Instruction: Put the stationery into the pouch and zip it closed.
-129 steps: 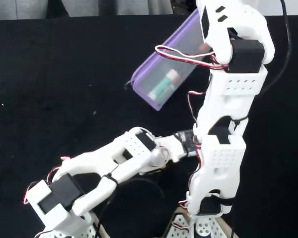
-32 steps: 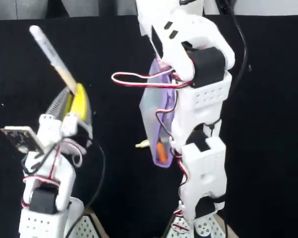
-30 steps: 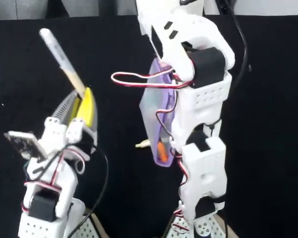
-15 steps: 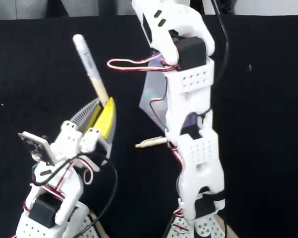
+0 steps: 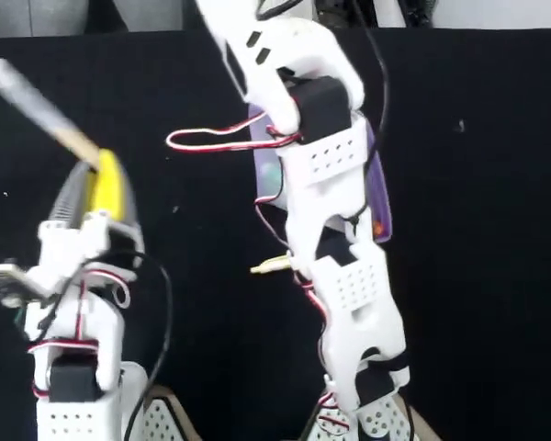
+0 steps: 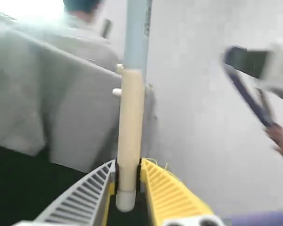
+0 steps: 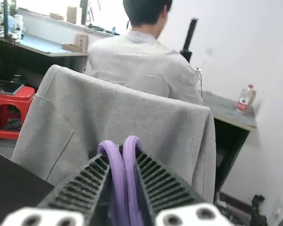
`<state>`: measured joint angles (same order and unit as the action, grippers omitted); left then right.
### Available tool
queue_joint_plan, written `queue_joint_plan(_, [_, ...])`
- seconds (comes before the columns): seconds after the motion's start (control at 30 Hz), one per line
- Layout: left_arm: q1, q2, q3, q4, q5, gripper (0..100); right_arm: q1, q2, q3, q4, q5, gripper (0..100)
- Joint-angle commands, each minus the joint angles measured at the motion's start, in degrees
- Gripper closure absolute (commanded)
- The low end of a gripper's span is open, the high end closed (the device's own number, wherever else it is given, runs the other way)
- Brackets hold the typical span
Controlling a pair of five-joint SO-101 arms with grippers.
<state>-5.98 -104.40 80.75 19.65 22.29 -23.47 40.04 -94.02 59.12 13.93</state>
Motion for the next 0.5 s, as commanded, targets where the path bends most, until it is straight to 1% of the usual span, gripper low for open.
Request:
queue_joint_plan(0.0, [-7.9,-0.3,3.8,-10.3,6.9,97,-1.5,-1.0,-1.7,-2.9,1.8,98.7])
queue_joint_plan(0.07, [-8.6,-0.3,5.0,-12.3,7.0,97,-1.3,-1.0,-1.6,-5.0,1.8,98.7])
queue_joint_plan(0.23, [-8.4,-0.3,5.3,-12.3,7.2,97,-1.4,0.0,0.2,-10.2,1.8,98.7])
queue_joint_plan(0.37, [-8.4,-0.2,6.3,-12.5,7.2,97,-3.3,1.8,4.2,-17.8,2.3,98.7])
queue_joint_plan(0.4, [-8.4,-0.2,6.7,-12.7,7.2,97,-3.5,2.3,5.5,-19.7,3.3,98.7])
queue_joint_plan(0.47, [-8.3,-0.2,7.3,-12.7,7.2,97,-3.6,2.9,7.4,-22.6,8.2,98.7])
